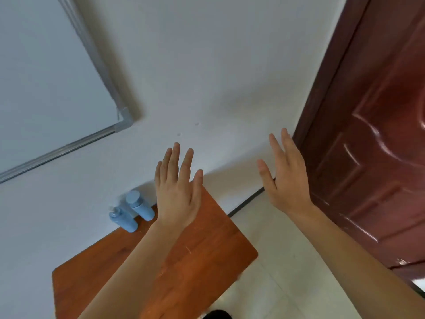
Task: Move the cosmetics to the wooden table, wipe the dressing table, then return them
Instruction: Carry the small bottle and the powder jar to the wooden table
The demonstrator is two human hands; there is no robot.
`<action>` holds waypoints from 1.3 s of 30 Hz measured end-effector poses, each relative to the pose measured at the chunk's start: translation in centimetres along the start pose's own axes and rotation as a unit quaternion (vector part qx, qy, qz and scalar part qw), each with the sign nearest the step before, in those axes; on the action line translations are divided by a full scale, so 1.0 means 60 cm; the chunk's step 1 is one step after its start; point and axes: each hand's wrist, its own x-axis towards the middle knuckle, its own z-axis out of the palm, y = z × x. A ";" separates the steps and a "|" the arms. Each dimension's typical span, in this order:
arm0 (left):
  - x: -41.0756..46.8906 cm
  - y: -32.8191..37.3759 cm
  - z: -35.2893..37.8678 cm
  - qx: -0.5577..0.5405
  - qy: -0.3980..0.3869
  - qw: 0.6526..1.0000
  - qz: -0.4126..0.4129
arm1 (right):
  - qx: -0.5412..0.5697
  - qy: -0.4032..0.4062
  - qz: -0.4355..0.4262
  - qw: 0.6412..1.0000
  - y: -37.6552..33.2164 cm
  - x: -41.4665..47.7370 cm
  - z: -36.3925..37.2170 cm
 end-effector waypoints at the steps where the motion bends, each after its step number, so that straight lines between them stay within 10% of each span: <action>1: 0.008 0.048 0.016 -0.012 -0.007 1.000 0.025 | -0.016 0.015 0.013 1.000 0.031 -0.018 -0.049; 11: -0.036 0.600 0.188 -0.149 -0.109 0.950 0.251 | -0.218 0.152 0.217 0.939 0.301 -0.333 -0.530; 23: -0.252 1.109 0.367 -0.273 -0.269 0.799 0.464 | -0.346 0.228 0.430 0.802 0.460 -0.724 -0.835; 39: -0.443 1.632 0.571 -0.355 -0.379 0.661 0.542 | -0.379 0.198 0.609 0.668 0.729 -0.953 -1.136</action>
